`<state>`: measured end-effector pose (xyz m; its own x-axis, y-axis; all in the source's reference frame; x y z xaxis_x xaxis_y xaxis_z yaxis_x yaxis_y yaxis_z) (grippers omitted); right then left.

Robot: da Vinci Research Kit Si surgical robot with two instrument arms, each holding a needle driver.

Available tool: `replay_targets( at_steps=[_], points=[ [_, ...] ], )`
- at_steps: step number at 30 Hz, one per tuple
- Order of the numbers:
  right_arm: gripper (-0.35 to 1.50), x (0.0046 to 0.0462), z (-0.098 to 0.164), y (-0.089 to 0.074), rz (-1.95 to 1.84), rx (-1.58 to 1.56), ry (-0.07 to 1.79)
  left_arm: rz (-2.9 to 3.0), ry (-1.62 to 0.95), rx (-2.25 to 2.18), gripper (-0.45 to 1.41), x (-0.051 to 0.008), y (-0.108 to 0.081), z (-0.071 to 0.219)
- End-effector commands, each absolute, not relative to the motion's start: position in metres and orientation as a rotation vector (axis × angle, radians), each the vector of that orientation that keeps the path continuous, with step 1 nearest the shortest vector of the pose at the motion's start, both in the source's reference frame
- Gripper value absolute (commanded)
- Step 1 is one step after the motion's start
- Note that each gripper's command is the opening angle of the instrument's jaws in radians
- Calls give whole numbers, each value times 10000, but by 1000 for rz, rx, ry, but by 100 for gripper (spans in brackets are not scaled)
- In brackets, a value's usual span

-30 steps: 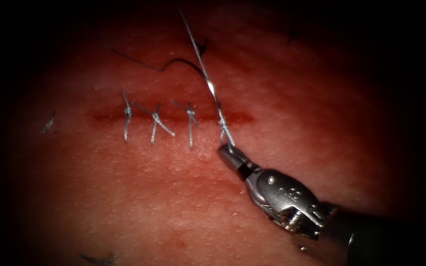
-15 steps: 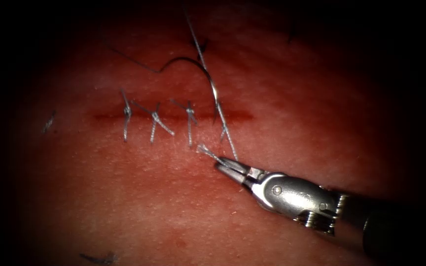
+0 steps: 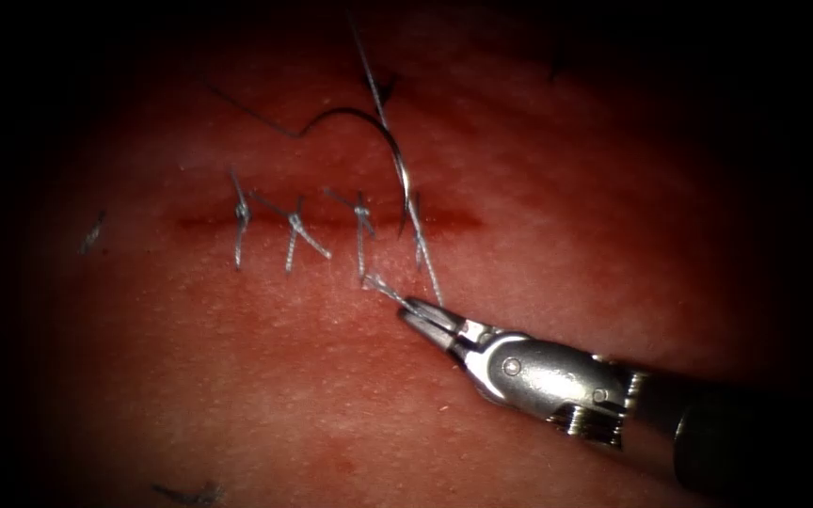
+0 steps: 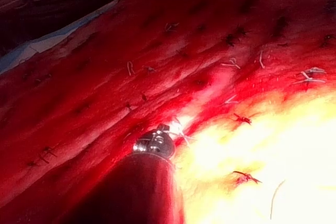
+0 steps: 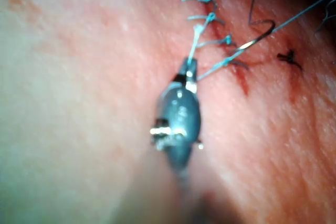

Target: Wound Closure

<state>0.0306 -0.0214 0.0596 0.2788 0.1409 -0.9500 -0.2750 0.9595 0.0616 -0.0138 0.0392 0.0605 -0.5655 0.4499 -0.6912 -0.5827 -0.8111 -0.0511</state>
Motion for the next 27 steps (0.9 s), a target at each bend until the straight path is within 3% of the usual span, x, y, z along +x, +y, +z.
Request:
replay_targets(
  at_steps=[1,22,27],
  points=[
    [-35,315,600,-225,281,-113,1255,2346,255,-959,-45,-144,403,608],
    [-35,324,561,-262,292,-27,1210,2393,373,-880,-45,-145,412,613],
    [-35,324,557,-248,439,3,1243,2388,364,-897,-45,-153,399,610]
  ],
)
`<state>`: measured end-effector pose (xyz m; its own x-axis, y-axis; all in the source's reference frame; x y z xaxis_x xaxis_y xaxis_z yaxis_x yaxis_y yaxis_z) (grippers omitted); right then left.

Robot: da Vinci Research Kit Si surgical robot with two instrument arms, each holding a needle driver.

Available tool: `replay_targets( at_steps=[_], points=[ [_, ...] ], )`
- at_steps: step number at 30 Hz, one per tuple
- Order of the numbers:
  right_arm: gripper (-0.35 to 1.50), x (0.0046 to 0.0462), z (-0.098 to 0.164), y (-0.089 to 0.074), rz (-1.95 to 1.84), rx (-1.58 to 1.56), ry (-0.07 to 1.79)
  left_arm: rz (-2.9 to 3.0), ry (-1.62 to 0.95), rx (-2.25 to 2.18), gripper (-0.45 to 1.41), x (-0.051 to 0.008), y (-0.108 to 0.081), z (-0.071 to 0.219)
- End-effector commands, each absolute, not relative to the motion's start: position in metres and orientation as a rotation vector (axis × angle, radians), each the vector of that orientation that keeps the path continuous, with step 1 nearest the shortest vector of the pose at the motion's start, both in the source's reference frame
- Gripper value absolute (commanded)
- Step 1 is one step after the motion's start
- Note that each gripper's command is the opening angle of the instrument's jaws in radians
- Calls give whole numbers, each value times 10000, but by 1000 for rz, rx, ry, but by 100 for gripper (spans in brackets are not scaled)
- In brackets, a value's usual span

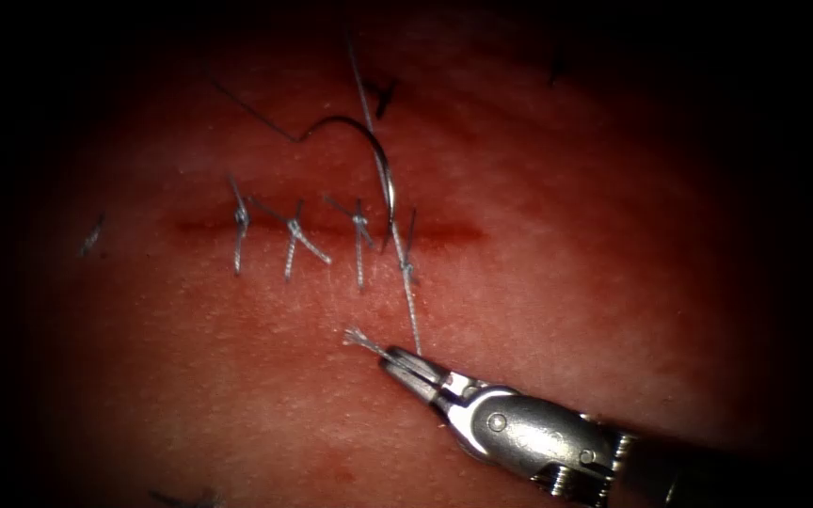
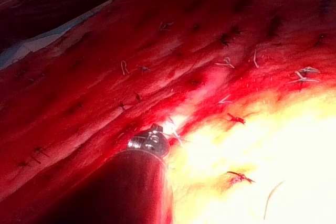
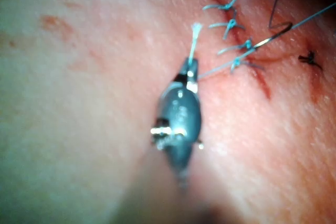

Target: Wound Closure

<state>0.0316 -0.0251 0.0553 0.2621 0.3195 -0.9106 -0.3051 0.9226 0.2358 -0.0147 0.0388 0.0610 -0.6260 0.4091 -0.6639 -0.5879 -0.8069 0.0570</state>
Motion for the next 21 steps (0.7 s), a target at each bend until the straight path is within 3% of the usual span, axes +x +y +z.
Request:
replay_targets(
  at_steps=[1,2,3,4,11,21],
  points=[
    [-35,324,555,-244,474,-21,1238,2386,357,-906,-45,-155,396,609],
    [29,325,552,-237,508,-47,1230,2384,347,-919,-45,-157,392,606],
    [81,324,548,-232,528,-60,1233,2382,337,-932,-45,-159,389,603],
    [106,322,544,-228,550,-76,1236,2379,327,-941,-45,-160,386,600],
    [146,306,494,-179,575,-76,1227,2369,254,-985,-45,-174,363,550],
    [148,301,468,-135,599,-42,1215,2387,238,-1018,-45,-197,336,469]
  ],
)
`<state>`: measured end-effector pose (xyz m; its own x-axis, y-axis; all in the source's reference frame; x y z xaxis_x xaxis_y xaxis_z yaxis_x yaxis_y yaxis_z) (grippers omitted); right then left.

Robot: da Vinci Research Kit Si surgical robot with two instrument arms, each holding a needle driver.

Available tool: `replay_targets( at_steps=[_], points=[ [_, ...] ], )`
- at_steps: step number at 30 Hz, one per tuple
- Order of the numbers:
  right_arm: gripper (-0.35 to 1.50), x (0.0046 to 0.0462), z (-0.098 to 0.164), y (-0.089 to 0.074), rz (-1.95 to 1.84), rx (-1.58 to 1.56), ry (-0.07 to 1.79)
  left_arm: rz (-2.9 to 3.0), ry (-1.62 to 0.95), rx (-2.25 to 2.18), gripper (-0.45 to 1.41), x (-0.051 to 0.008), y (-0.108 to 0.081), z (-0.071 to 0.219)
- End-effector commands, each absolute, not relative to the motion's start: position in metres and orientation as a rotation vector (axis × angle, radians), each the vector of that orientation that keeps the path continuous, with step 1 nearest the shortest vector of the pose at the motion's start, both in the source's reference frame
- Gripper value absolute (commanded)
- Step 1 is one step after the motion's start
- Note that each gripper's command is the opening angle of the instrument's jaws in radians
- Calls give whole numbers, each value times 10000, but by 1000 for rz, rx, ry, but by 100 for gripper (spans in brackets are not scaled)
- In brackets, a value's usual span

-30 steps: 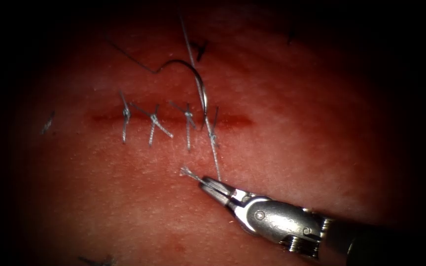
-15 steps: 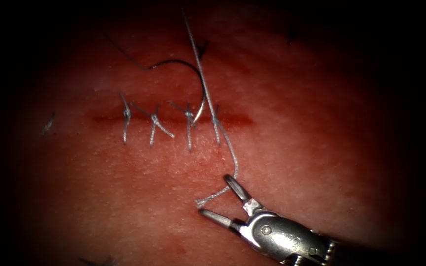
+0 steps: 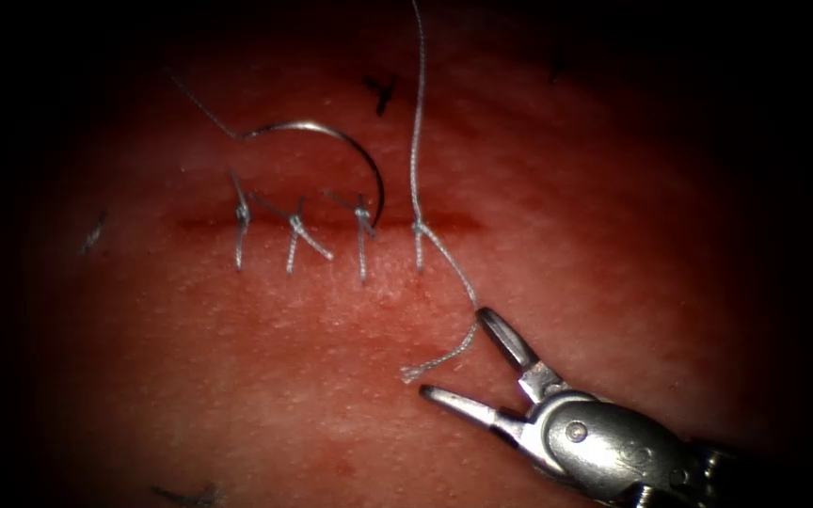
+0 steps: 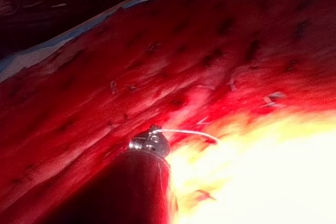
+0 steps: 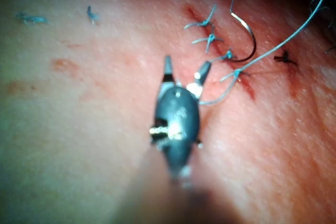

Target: Wound Closure

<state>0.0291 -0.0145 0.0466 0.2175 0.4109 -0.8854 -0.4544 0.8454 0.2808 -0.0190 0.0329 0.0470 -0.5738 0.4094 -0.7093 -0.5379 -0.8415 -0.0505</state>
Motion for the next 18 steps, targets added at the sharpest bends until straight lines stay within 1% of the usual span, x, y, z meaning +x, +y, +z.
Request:
replay_targets(
  at_steps=[1,4,8,11,15,18],
  points=[
    [148,303,468,-129,616,-27,1213,2390,236,-1019,-45,-200,330,460],
    [143,309,473,-110,694,58,1179,2398,231,-1036,-45,-211,308,433],
    [123,323,495,-82,776,101,1133,2419,229,-1056,-45,-226,275,392],
    [123,328,512,-65,792,105,1104,2435,235,-1062,-45,-230,268,375],
    [138,334,538,-44,825,117,1044,2438,257,-1074,-45,-233,262,355],
    [143,336,552,-34,836,112,1009,2445,259,-1079,-45,-234,257,342]
  ],
)
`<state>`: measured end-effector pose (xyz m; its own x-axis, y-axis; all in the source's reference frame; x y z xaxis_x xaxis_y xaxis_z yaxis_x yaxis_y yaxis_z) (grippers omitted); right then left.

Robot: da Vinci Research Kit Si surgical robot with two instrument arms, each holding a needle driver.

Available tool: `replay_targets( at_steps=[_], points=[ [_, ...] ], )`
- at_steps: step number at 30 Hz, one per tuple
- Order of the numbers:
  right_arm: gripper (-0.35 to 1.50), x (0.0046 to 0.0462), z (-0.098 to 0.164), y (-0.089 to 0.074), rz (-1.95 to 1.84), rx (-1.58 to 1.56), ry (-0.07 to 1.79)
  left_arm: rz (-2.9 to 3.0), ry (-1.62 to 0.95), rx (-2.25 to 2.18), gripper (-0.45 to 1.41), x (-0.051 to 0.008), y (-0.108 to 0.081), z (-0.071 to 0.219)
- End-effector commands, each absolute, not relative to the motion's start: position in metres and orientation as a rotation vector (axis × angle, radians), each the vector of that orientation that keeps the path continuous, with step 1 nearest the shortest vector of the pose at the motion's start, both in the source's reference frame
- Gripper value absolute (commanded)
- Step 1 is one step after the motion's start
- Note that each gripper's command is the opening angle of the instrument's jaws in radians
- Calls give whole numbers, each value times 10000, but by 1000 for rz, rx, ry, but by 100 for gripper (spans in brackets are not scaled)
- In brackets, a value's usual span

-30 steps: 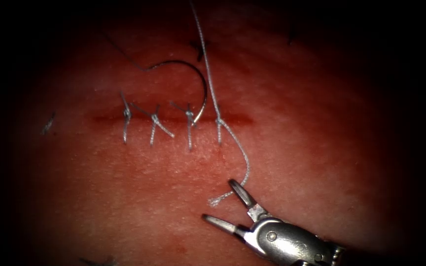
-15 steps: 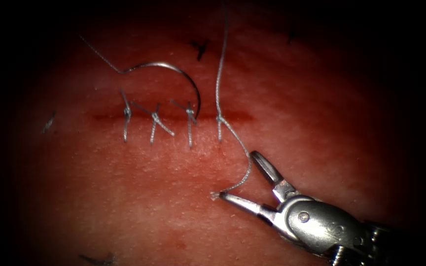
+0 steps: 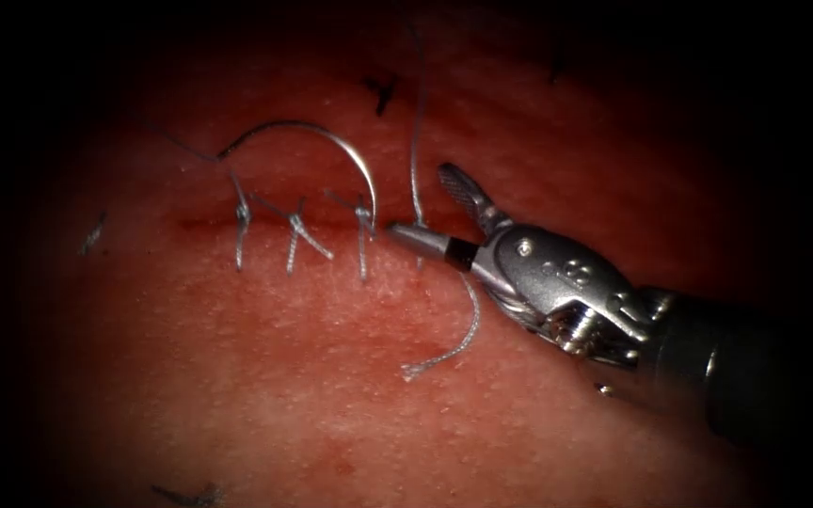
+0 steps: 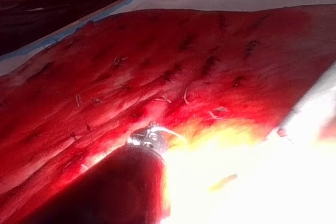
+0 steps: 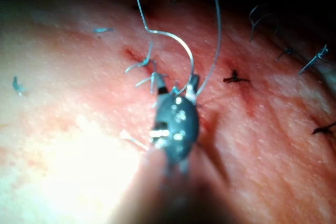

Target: Wound Closure

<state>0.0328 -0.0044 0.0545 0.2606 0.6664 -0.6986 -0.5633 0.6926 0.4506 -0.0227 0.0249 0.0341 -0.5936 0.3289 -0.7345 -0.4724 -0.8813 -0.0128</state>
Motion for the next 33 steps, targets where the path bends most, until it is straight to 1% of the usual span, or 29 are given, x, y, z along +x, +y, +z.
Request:
replay_targets(
  at_steps=[1,5,17,21,29,33],
  points=[
    [143,337,557,-30,838,107,1006,2445,266,-1082,-45,-234,256,339],
    [146,343,572,-22,846,103,988,2445,277,-1087,-45,-237,251,324],
    [146,377,590,-11,853,98,972,2457,286,-1093,-45,-245,244,311],
    [141,380,592,-6,851,95,967,2459,284,-1096,-45,-243,241,308],
    [141,386,598,-2,851,82,966,2459,279,-1105,-45,-246,241,298],
    [136,388,598,-3,843,72,967,2461,280,-1109,-45,-248,242,296]
  ],
)
